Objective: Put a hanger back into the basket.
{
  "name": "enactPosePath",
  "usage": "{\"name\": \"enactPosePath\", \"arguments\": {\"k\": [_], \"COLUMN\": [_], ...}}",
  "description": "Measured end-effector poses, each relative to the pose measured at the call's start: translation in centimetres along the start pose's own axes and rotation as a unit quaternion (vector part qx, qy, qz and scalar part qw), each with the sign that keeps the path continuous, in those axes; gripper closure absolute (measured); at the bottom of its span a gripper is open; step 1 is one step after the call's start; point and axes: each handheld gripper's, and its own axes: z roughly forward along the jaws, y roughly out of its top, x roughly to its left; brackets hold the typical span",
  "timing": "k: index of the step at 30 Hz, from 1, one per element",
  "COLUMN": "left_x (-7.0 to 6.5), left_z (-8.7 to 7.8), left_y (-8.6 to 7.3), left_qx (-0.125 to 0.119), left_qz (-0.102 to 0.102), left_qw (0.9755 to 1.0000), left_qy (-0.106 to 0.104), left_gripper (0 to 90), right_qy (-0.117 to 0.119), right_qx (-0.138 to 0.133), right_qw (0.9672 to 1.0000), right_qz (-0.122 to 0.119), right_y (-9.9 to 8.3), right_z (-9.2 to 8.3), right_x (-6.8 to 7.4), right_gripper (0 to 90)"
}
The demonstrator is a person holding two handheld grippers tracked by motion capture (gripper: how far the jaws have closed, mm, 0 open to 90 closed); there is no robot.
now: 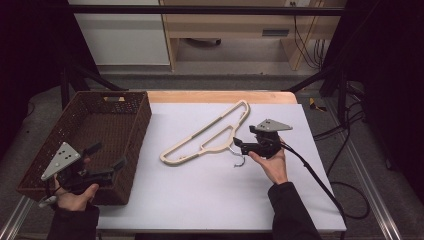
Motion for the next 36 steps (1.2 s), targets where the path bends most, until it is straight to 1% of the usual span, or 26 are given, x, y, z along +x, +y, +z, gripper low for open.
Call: {"name": "enactPosePath", "arguments": {"k": [3, 4, 5, 6, 7, 8, 9, 11, 13, 14, 15, 17, 18, 19, 21, 22, 23, 25, 27, 28, 30, 31, 32, 34, 35, 36], "left_x": [0.0, 0.0, 0.0, 0.0, 0.0, 0.0, 0.0, 0.0, 0.0, -0.1, -0.1, -0.1, -0.1, -0.1, -0.1, -0.1, -0.1, -0.1, -0.2, -0.2, -0.3, -0.3, -0.3, -0.3, -0.3, -0.3], "left_z": [0.0, 0.0, 0.0, 0.0, -0.1, -0.1, -0.1, -0.2, -0.2, -0.2, -0.2, -0.2, -0.2, -0.2, -0.2, -0.2, -0.2, -0.2, -0.1, -0.1, 0.0, 0.0, 0.0, 0.0, 0.0, 0.0], "left_y": [0.0, 0.0, 0.0, 0.0, 0.1, 0.1, 0.1, 0.1, 0.1, 0.2, 0.2, 0.2, 0.2, 0.2, 0.2, 0.2, 0.2, 0.2, 0.2, 0.2, 0.2, 0.2, 0.2, 0.1, 0.2, 0.2], "left_qx": [0.000, 0.000, -0.001, -0.001, 0.000, -0.001, -0.002, -0.003, -0.003, -0.004, -0.004, -0.004, -0.005, -0.005, -0.005, -0.004, -0.004, -0.005, -0.005, -0.005, -0.004, -0.004, -0.004, -0.004, -0.004, -0.005], "left_qz": [0.001, 0.001, 0.001, 0.001, 0.002, 0.002, 0.002, 0.002, 0.002, 0.002, 0.002, 0.003, 0.003, 0.003, 0.003, 0.003, 0.003, 0.002, 0.004, 0.004, 0.004, 0.004, 0.004, 0.004, 0.004, 0.004], "left_qw": [1.0000, 1.0000, 1.0000, 1.0000, 1.0000, 1.0000, 1.0000, 1.0000, 1.0000, 1.0000, 1.0000, 1.0000, 1.0000, 1.0000, 1.0000, 1.0000, 1.0000, 1.0000, 1.0000, 1.0000, 1.0000, 1.0000, 1.0000, 1.0000, 1.0000, 1.0000], "left_qy": [0.000, 0.000, 0.000, 0.000, 0.000, 0.000, 0.000, 0.000, 0.000, -0.001, -0.001, -0.002, -0.002, -0.002, -0.002, -0.001, -0.001, -0.002, -0.002, -0.003, -0.003, -0.003, -0.004, -0.003, -0.004, -0.003], "left_gripper": [4.5, 4.4, 4.4, 4.5, 4.5, 4.5, 4.5, 4.5, 4.6, 4.6, 4.6, 4.6, 4.6, 4.6, 4.6, 4.6, 4.6, 4.6, 4.7, 4.8, 4.7, 4.8, 4.8, 4.8, 4.9, 4.9], "right_qy": [-0.002, -0.002, -0.003, -0.002, -0.003, -0.004, -0.004, -0.004, -0.007, -0.003, -0.003, -0.005, -0.005, -0.006, -0.006, -0.010, -0.010, -0.007, -0.005, -0.007, -0.002, -0.002, 0.001, 0.004, 0.007, 0.008], "right_qx": [0.011, 0.011, 0.015, 0.020, 0.031, 0.038, 0.038, 0.051, 0.062, 0.072, 0.072, 0.086, 0.086, 0.092, 0.094, 0.102, 0.102, 0.110, 0.109, 0.113, 0.119, 0.119, 0.127, 0.132, 0.130, 0.129], "right_qw": [0.9999, 0.9999, 0.9999, 0.9998, 0.9995, 0.9992, 0.9992, 0.9987, 0.9980, 0.9974, 0.9974, 0.9963, 0.9963, 0.9958, 0.9955, 0.9948, 0.9948, 0.9939, 0.9940, 0.9935, 0.9928, 0.9928, 0.9918, 0.9912, 0.9915, 0.9916], "right_qz": [0.003, 0.003, 0.007, 0.003, 0.006, 0.006, 0.006, 0.003, 0.012, 0.003, 0.003, 0.004, 0.004, 0.001, 0.000, 0.005, 0.005, -0.003, -0.001, 0.008, 0.007, 0.007, 0.012, 0.013, 0.006, 0.004], "right_y": [-0.3, -0.3, -0.5, -0.7, -1.0, -1.2, -1.2, -1.5, -1.9, -2.4, -2.4, -2.9, -2.9, -3.2, -3.3, -3.5, -3.5, -3.9, -4.0, -4.1, -4.2, -4.2, -4.4, -4.5, -4.6, -4.6], "right_z": [0.9, 0.9, 1.3, 1.6, 2.2, 2.5, 2.5, 3.0, 3.5, 4.2, 4.2, 4.8, 4.8, 5.3, 5.4, 5.7, 5.7, 6.1, 6.2, 6.4, 6.5, 6.5, 6.7, 6.8, 6.9, 6.9], "right_x": [-0.1, -0.1, -0.1, -0.2, -0.3, -0.3, -0.3, -0.3, -0.1, -0.1, -0.1, -0.1, -0.1, -0.2, -0.2, -0.2, -0.2, -0.2, -0.2, -0.2, -0.3, -0.3, -0.2, -0.2, -0.3, -0.3], "right_gripper": [26.3, 26.3, 27.3, 28.3, 30.8, 31.9, 31.9, 35.6, 39.7, 42.5, 42.5, 46.7, 46.7, 49.7, 50.7, 53.7, 53.7, 56.8, 57.9, 61.2, 64.7, 64.7, 67.6, 68.9, 70.6, 74.6]}}
